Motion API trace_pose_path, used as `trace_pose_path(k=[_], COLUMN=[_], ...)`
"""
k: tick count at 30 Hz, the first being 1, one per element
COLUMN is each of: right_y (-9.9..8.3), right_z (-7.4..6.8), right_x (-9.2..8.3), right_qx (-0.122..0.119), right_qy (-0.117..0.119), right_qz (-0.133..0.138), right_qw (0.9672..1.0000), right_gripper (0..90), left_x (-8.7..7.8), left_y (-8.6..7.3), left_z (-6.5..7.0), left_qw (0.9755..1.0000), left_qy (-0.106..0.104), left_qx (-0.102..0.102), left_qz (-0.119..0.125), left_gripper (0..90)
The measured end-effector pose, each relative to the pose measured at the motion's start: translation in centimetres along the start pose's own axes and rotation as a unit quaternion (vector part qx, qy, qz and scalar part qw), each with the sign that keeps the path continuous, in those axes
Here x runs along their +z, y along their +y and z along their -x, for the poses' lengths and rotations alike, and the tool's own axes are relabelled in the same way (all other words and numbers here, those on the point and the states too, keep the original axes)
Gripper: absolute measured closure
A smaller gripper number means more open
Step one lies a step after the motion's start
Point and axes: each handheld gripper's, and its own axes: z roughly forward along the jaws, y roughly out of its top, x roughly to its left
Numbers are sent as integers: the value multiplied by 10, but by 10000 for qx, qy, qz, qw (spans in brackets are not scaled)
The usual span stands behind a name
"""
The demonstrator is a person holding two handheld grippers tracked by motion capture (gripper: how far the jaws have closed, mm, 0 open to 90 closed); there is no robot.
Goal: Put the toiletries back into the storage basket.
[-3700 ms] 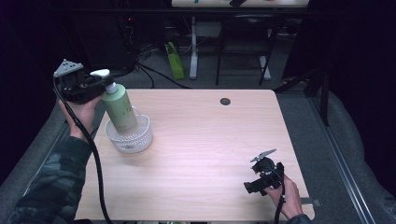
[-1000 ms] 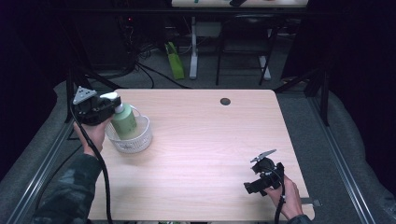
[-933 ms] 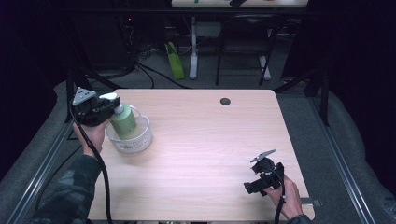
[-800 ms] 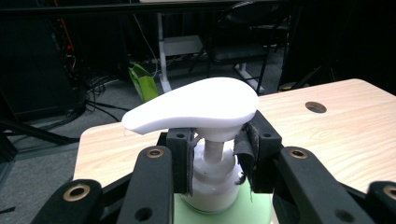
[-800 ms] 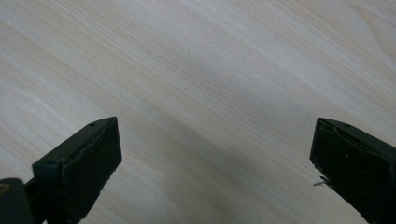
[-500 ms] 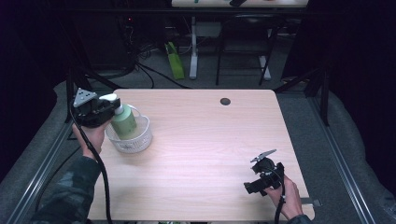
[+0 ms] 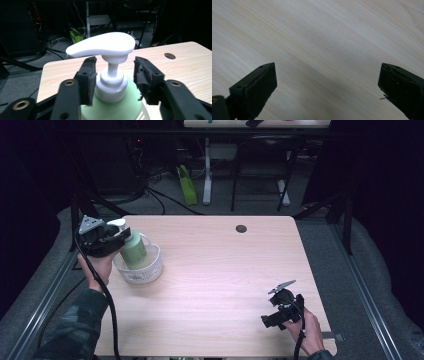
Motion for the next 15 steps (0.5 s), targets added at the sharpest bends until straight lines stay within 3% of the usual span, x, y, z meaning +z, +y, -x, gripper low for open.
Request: trace_pose_path(k=[15], right_y=[0], right_z=[0], right_x=[0], right_qx=[-10], right_qy=[-11], right_qz=[-1], right_qw=[10000], right_gripper=[16], left_x=[-15], left_y=[4], left_z=[6], left_qw=[9997], left_qy=[67], left_qx=[100], left_qz=[-200], left_gripper=[294])
